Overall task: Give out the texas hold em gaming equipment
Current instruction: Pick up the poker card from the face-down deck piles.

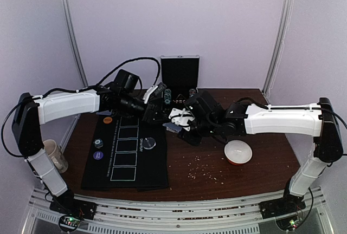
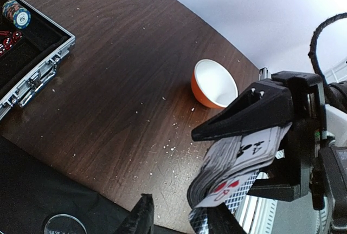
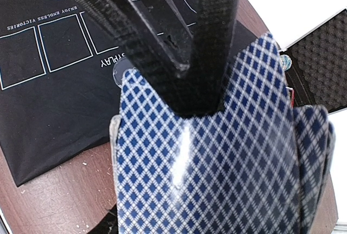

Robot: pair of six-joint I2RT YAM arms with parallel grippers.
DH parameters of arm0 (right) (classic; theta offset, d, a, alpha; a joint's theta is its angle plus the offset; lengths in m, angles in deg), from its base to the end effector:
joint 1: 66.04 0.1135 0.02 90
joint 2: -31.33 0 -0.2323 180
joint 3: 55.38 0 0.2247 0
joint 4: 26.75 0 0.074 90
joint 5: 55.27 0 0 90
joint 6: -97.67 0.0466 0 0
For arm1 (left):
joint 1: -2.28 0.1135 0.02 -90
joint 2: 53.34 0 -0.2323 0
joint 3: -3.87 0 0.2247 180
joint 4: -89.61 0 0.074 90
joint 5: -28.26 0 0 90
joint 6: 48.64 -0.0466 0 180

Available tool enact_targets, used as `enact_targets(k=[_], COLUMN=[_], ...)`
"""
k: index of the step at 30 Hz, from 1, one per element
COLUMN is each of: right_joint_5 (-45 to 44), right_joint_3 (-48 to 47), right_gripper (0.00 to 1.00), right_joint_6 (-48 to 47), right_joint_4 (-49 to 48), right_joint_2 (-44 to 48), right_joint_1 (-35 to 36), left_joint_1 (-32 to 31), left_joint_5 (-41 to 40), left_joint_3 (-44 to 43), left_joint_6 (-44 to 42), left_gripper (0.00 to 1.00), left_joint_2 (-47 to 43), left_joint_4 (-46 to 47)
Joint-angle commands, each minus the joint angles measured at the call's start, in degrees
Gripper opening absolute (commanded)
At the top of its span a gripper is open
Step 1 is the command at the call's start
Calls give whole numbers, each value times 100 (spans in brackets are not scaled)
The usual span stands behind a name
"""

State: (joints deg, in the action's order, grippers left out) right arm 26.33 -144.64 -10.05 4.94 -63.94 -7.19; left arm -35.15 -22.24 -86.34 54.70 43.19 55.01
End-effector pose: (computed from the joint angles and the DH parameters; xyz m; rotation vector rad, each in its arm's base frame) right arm 0.1920 0.3044 0.2478 -1.3179 1.7994 0.2312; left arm 0.2622 -0.2380 0.2475 0.8731 2.2331 -1.2307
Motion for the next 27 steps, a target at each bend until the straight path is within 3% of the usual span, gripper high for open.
enact_targets(k=[1, 5, 11, 14, 21, 24, 27], right_joint_5=[-33, -22, -3, 5, -3, -19, -21], right_joint_3=[-75, -58, -81, -88, -84, -78, -50], right_gripper=[52, 52, 51, 51, 51, 51, 51], right_joint_6=[49, 49, 57, 57, 66, 68, 75], right_joint_4=[-83, -74, -78, -65, -65, -63, -69], right_joint_2=[97, 107, 83, 74, 64, 83, 95], right_joint_1=[-2, -1, 0, -1, -8, -18, -24], left_joint_1=[61, 60, 61, 69, 63, 66, 66], left_joint_5=[14, 421, 508, 402, 635, 826, 830], left_joint_3=[-58, -62, 21, 27, 23, 10, 48], left_joint_6=[-170, -210, -148, -181, -195, -217, -268], left_gripper=[38, 51, 51, 44, 8, 3, 6], left_joint_2=[-132, -238, -398, -474, -401, -391, -423], left_joint_4=[-52, 95, 336, 321, 263, 252, 253])
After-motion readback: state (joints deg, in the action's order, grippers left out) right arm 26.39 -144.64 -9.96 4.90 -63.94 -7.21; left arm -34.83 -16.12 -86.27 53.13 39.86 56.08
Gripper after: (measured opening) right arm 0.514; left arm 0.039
